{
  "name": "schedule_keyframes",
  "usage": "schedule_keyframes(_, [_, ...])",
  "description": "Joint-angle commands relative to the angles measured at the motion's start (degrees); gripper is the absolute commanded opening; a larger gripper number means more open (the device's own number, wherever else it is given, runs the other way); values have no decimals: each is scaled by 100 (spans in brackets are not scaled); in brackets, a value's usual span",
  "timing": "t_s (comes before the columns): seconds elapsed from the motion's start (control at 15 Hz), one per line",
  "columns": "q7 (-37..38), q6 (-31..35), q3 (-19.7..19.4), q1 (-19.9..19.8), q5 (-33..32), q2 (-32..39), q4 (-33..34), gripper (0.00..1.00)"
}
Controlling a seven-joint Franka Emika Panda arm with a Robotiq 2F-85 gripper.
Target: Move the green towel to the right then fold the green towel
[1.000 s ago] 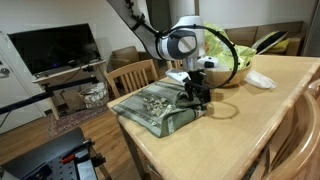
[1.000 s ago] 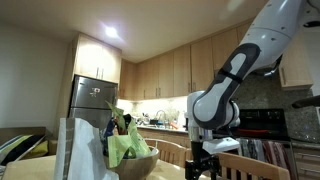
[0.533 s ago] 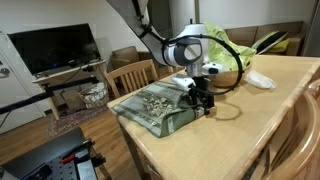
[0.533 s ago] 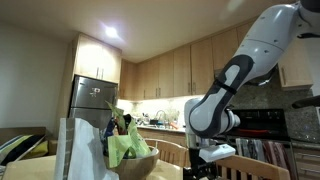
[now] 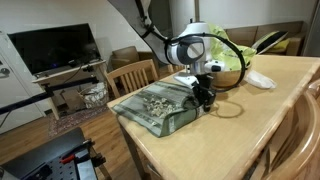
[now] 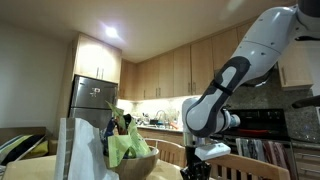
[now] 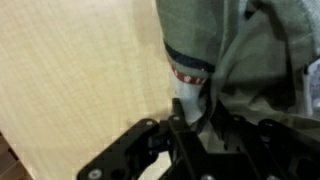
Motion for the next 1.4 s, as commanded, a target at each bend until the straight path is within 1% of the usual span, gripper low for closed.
schedule_keyframes(0.0, [47, -66, -123, -52, 121, 11, 234, 5])
schedule_keyframes(0.07, [57, -54, -157, -81, 129, 24, 273, 0])
schedule_keyframes(0.8, [210, -113, -361, -633, 494, 514, 694, 1])
schedule_keyframes(1.33, [591, -7, -697, -817, 546, 662, 927, 1])
